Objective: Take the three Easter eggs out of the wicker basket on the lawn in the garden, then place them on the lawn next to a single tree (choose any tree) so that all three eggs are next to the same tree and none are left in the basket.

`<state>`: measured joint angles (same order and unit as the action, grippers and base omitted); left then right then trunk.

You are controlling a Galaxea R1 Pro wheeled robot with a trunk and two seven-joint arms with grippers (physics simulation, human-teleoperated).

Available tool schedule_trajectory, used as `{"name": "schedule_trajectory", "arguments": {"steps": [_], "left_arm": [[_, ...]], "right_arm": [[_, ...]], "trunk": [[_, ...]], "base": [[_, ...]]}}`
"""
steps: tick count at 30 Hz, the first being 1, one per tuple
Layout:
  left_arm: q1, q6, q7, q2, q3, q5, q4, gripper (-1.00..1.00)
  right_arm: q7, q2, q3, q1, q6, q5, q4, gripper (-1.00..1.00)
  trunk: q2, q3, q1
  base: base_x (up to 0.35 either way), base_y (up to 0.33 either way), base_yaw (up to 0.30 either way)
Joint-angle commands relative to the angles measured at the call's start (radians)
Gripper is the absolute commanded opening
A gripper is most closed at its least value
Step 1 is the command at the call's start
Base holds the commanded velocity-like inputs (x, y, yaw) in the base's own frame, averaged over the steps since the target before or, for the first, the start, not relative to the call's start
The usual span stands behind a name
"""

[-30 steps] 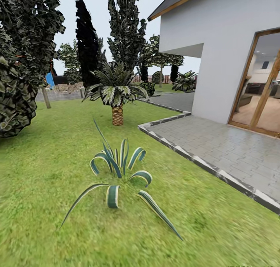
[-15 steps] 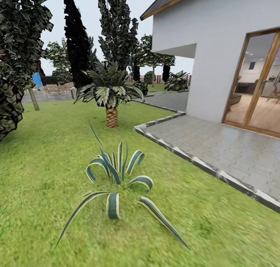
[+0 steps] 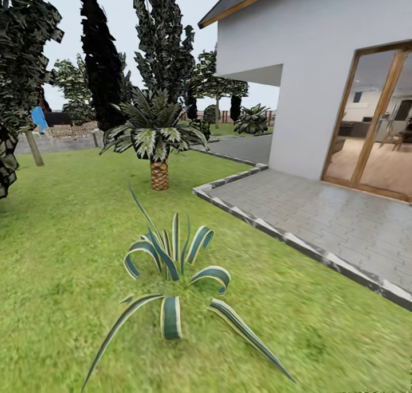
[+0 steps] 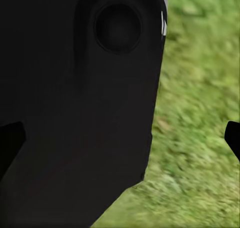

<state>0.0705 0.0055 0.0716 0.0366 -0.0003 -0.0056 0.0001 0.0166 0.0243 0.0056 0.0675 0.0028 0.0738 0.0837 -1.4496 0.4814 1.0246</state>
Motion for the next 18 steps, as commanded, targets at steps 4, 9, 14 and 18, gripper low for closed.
{"name": "schedule_trajectory", "arguments": {"steps": [4,9,14,18], "left_arm": [[0.0,0.001,0.003,0.0,0.0,-0.001,-0.001,1.0],[0.0,0.0,0.002,0.0,0.0,0.0,-0.002,1.0],[0.0,-0.001,0.002,0.001,0.005,0.003,-0.002,1.0],[0.0,-0.001,0.002,0.0,0.006,0.002,-0.002,1.0]], "right_arm": [[0.001,0.0,0.0,0.001,0.001,0.006,0.002,1.0],[0.0,0.0,-0.001,0.001,0.001,0.007,0.002,1.0],[0.0,0.0,-0.001,0.001,0.002,0.008,0.002,1.0],[0.0,0.0,-0.001,0.001,0.002,0.008,0.002,1.0]], "trunk": [[0.0,0.001,0.0],[0.0,0.001,0.0],[0.0,0.001,0.0],[0.0,0.001,0.0]], "base": [[0.134,0.194,-0.191],[0.016,0.028,-0.024],[0.001,0.002,-0.002],[0.0,0.057,0.0]]}}
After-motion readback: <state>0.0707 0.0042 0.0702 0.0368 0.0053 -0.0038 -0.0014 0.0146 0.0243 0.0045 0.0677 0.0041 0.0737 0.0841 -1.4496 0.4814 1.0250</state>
